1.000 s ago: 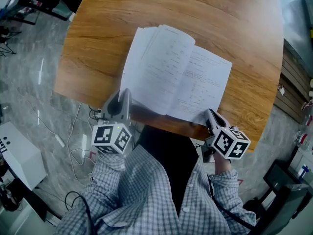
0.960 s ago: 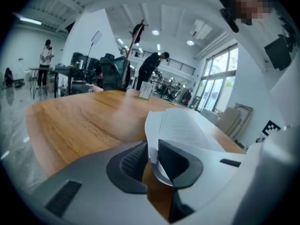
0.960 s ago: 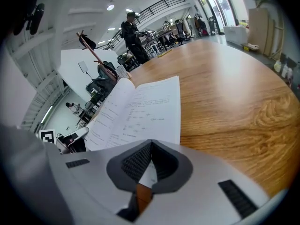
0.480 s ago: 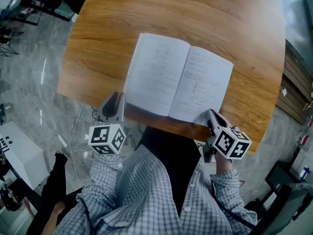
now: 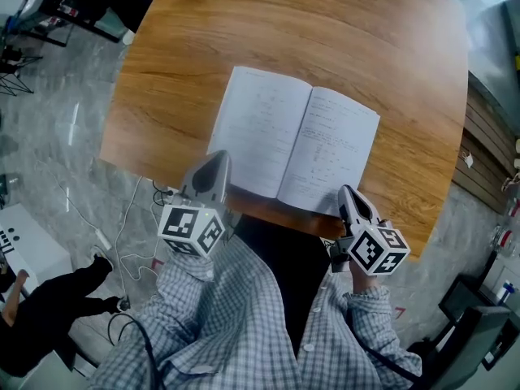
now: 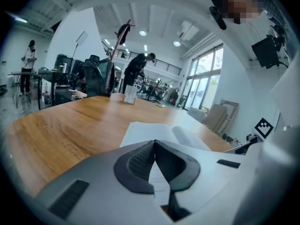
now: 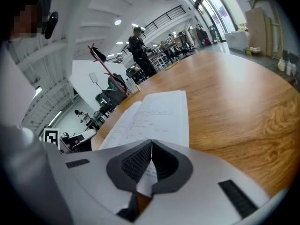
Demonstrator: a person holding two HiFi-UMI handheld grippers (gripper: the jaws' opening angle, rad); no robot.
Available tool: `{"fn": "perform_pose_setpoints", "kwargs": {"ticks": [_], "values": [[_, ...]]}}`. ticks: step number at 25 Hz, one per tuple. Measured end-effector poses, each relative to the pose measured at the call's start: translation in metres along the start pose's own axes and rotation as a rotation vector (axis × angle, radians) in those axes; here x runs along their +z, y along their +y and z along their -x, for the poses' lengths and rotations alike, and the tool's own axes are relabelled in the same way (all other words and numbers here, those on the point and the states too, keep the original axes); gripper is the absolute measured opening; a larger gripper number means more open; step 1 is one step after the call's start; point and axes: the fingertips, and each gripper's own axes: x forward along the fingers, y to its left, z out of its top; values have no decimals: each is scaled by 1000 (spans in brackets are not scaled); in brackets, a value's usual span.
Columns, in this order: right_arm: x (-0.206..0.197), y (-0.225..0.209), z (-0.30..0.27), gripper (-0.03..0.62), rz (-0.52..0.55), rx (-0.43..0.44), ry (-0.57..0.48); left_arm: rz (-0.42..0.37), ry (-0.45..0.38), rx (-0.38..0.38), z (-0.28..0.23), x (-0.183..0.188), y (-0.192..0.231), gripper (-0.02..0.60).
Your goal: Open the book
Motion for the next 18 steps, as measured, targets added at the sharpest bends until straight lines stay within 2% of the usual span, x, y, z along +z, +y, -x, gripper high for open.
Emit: {"fn": "perform_pose_setpoints", "kwargs": {"ticks": [6,9,14,18], "values": [[48,36,15,21,181,60,-156,14,-44,-112,-4,25,-50,9],[76,56,25,21,244,90,-224,14,-97,-158,-3,49,-72,9],[119,84,46,21,331,119,-332,-99,-166,-278,-4,92,-115,9],[144,105,65,21,393,148,-408,-155,-204,-334,2,116,-141,9]]}}
